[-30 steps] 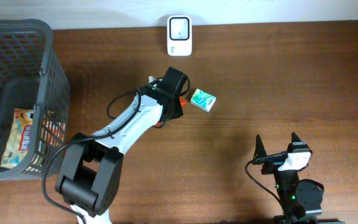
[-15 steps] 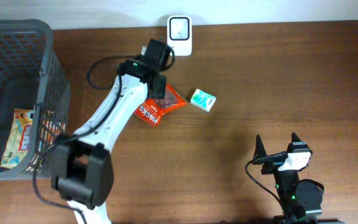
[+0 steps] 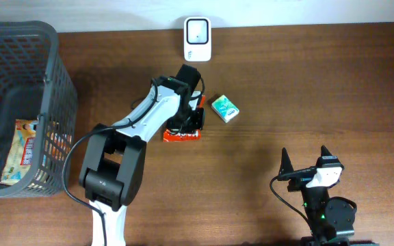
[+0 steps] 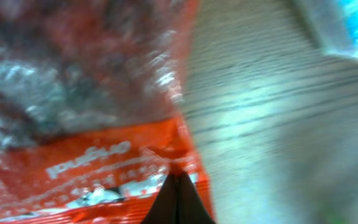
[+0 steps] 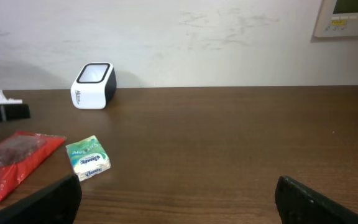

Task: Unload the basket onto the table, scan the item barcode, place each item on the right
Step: 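Place the red snack bag on the table left of the tissue pack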

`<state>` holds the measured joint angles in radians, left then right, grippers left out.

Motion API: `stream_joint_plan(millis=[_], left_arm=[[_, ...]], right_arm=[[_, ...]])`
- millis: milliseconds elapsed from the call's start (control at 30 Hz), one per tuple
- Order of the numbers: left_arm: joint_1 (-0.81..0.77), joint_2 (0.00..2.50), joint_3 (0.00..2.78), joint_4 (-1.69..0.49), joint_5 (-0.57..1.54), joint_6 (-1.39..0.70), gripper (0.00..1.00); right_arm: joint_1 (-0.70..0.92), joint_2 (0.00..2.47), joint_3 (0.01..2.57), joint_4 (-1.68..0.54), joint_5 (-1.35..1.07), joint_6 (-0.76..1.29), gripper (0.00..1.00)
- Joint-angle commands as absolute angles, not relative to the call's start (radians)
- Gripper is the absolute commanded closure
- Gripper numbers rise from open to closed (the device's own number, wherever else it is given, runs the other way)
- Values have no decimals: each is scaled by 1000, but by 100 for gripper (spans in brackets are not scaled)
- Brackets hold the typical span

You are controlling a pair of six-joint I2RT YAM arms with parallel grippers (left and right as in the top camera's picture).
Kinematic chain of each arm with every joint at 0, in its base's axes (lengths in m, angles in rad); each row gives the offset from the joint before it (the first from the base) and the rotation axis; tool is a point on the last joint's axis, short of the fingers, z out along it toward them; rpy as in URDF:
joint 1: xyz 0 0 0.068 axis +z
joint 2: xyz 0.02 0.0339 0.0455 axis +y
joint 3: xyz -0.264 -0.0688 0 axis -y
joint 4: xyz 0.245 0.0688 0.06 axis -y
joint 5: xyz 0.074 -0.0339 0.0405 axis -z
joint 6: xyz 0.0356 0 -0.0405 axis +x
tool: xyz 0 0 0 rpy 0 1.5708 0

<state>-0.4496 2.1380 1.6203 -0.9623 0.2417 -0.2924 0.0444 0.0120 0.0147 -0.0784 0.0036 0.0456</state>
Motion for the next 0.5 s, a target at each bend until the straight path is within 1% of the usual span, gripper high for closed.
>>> stream_joint_plan(millis=[0, 100, 133, 200, 233, 267, 300, 333, 367, 400, 467], left_arm=[[-444, 2150, 1765, -1009, 302, -297, 100], [-425, 2135, 1934, -1105, 290, -236, 100], [-409, 2122, 2066, -1188, 206, -221, 100], [-386, 2110, 2211, -1281, 91, -221, 100], [-363, 2103, 2314, -1341, 17, -221, 94], [-342, 2098, 2389, -1381, -31, -221, 75], [-305, 2091, 2497, -1431, -61, -221, 18], [-270, 2085, 2581, -1464, -60, -221, 1], [-236, 2077, 2645, -1488, -60, -221, 1], [-171, 2063, 2731, -1520, -60, -222, 1], [-49, 2032, 2812, -1570, -60, -222, 1]], right_arm=[[39, 6, 6, -81, 12, 46, 2], [39, 6, 6, -81, 12, 46, 1], [39, 6, 6, -81, 12, 46, 2], [39, 6, 6, -81, 12, 46, 1], [39, 6, 6, -81, 12, 46, 2], [39, 6, 6, -81, 12, 46, 2], [39, 6, 6, -81, 12, 46, 1], [39, 6, 6, -81, 12, 46, 2], [39, 6, 6, -81, 12, 46, 2], [39, 6, 6, -81, 12, 46, 2], [39, 6, 6, -81, 12, 46, 2]])
